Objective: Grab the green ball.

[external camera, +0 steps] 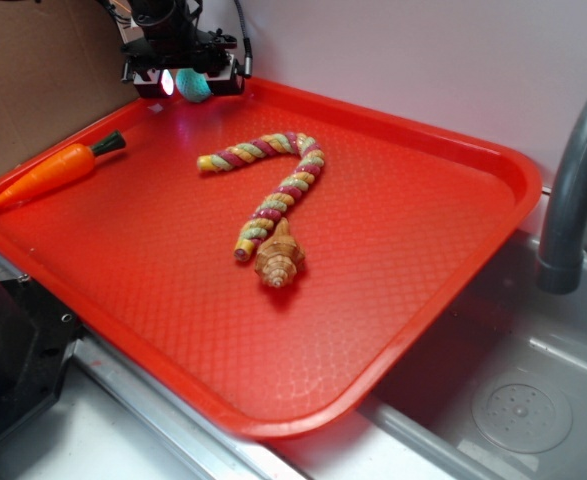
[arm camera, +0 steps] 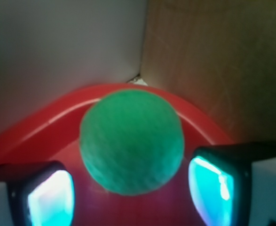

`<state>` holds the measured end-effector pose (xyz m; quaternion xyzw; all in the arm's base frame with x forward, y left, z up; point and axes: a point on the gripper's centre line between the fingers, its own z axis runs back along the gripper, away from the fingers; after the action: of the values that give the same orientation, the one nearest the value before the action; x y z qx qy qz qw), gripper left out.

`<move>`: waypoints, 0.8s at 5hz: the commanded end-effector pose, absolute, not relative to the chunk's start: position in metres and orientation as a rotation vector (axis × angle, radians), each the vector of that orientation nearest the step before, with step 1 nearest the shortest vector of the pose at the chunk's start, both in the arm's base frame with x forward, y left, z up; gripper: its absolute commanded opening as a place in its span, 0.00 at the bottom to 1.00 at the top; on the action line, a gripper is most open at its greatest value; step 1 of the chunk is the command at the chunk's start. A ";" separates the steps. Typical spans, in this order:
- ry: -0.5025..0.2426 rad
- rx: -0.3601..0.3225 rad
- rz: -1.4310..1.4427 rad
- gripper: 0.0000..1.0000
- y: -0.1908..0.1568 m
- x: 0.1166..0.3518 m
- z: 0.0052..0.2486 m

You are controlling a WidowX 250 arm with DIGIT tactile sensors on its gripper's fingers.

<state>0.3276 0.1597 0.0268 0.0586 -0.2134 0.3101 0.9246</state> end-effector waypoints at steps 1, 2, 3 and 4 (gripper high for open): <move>-0.485 0.148 0.600 0.00 0.171 0.334 0.042; -0.482 0.177 0.573 0.00 0.168 0.320 0.058; -0.485 0.183 0.545 0.00 0.159 0.302 0.077; -0.504 0.184 0.533 0.00 0.145 0.284 0.094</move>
<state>0.2791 0.1394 0.0729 0.0855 -0.2180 0.2642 0.9356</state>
